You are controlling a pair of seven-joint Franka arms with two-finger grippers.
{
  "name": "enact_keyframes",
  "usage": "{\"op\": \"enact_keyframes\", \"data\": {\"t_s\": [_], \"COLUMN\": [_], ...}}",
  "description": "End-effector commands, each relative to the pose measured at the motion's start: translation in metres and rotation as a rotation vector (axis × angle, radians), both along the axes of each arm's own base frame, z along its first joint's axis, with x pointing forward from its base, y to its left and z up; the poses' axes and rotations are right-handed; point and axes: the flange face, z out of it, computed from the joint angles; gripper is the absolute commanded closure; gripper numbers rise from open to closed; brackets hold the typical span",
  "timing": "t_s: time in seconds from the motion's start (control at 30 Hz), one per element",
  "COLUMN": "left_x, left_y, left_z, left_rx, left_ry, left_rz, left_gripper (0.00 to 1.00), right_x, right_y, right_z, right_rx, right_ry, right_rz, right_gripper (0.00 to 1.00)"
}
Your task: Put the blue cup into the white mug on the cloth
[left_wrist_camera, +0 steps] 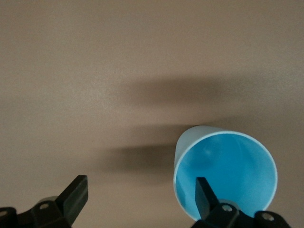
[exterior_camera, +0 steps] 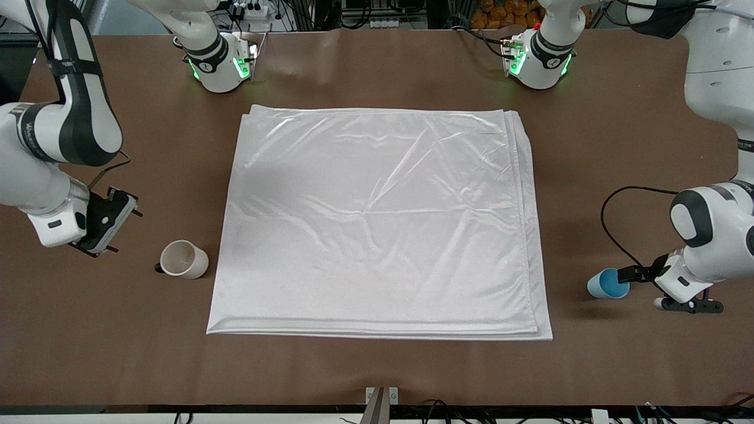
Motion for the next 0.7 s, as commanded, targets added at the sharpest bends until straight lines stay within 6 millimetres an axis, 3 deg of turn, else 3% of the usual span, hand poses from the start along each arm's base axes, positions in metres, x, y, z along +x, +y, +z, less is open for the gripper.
{"op": "enact_keyframes", "data": {"t_s": [0.0, 0.03, 0.17, 0.27, 0.67], "left_x": [0.007, 0.007, 0.006, 0.006, 0.007], "left_y": [0.001, 0.001, 0.002, 0.002, 0.001], "left_z": [-0.008, -0.009, -0.012, -0.012, -0.008], "left_rx": [0.013, 0.011, 0.007, 0.006, 0.003], "left_ry": [-0.021, -0.021, -0.019, -0.017, -0.024], "left_rz": [-0.014, -0.005, 0.004, 0.004, 0.042], "left_gripper": [0.0, 0.03, 0.66, 1.0, 1.0], "right_x": [0.008, 0.009, 0.011, 0.012, 0.018], "right_y": [-0.006, -0.006, -0.008, -0.008, -0.014], "right_z": [-0.015, -0.017, -0.027, -0.032, -0.055], "right_rx": [-0.016, -0.017, -0.021, -0.023, -0.032], "right_ry": [-0.012, -0.017, -0.016, -0.015, -0.03], "right_rz": [0.132, 0.152, 0.216, 0.255, 0.424], "right_gripper": [0.0, 0.0, 0.0, 0.0, 0.0]}}
